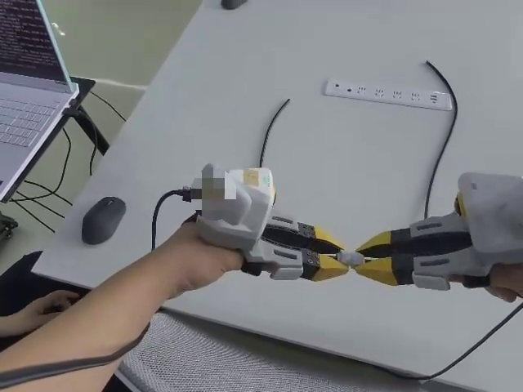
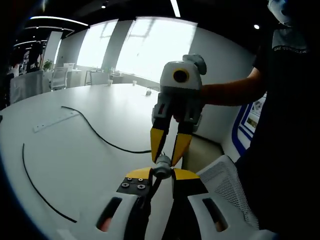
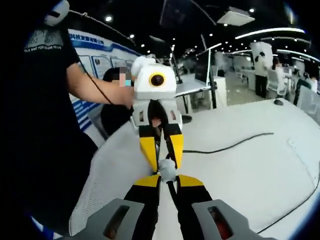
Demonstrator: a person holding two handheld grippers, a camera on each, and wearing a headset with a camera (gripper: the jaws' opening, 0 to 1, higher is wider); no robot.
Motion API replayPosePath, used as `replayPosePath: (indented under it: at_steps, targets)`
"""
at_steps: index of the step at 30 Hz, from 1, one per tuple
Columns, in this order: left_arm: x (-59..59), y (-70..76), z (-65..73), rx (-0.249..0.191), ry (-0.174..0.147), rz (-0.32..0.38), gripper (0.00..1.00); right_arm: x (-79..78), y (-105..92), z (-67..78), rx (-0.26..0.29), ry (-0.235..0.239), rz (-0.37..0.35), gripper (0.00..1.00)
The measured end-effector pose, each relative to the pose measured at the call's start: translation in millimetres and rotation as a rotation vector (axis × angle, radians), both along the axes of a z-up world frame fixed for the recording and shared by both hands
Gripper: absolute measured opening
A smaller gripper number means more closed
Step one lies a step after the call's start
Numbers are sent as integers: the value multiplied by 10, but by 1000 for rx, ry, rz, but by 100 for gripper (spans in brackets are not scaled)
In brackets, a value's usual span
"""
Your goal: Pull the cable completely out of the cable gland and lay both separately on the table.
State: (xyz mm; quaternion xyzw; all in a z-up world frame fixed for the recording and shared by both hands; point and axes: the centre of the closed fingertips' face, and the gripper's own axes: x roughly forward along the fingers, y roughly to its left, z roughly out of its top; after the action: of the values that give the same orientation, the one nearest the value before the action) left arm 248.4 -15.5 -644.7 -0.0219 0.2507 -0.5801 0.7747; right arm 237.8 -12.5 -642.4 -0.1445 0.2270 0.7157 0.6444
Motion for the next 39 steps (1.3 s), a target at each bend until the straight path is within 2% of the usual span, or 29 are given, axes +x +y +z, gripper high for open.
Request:
replayPosePath:
  at_steps: [3, 4, 6, 8, 9, 10, 13, 21, 27, 32, 39]
  targets:
    - [-26, 0, -8, -8, 12, -9, 15, -54, -3, -10, -25, -62, 22, 7]
    - [-38, -2, -8, -9, 15, -11, 15, -61, -1, -13, -32, -97, 35, 7]
    - [-66, -8, -10, -15, 32, -15, 15, -93, 1, -16, -41, -136, 60, 7]
    - [-59, -7, -25, -15, 36, -13, 15, -58, -19, -37, -57, -164, 62, 7]
    - [-54, -9, -19, -18, 47, -7, 15, -53, -20, -41, -62, -171, 62, 7]
    - [-49, -8, -24, -26, 76, 2, 15, -53, -17, -43, -65, -186, 69, 7]
    - [-55, -12, -19, -27, 71, 3, 15, -41, -14, -54, -76, -212, 70, 7]
    - [-42, -30, -22, -21, 45, -1, 15, -9, -29, -61, -83, -226, 45, 8]
    - [-17, -34, -16, -17, 16, -6, 15, 14, -30, -37, -78, -196, 8, 8]
    - [-5, -26, 12, -5, -37, -10, 15, 29, -19, -23, -73, -182, -13, 8]
    - [11, -11, 31, 15, -56, -11, 15, 61, -28, -47, -85, -158, -53, 11]
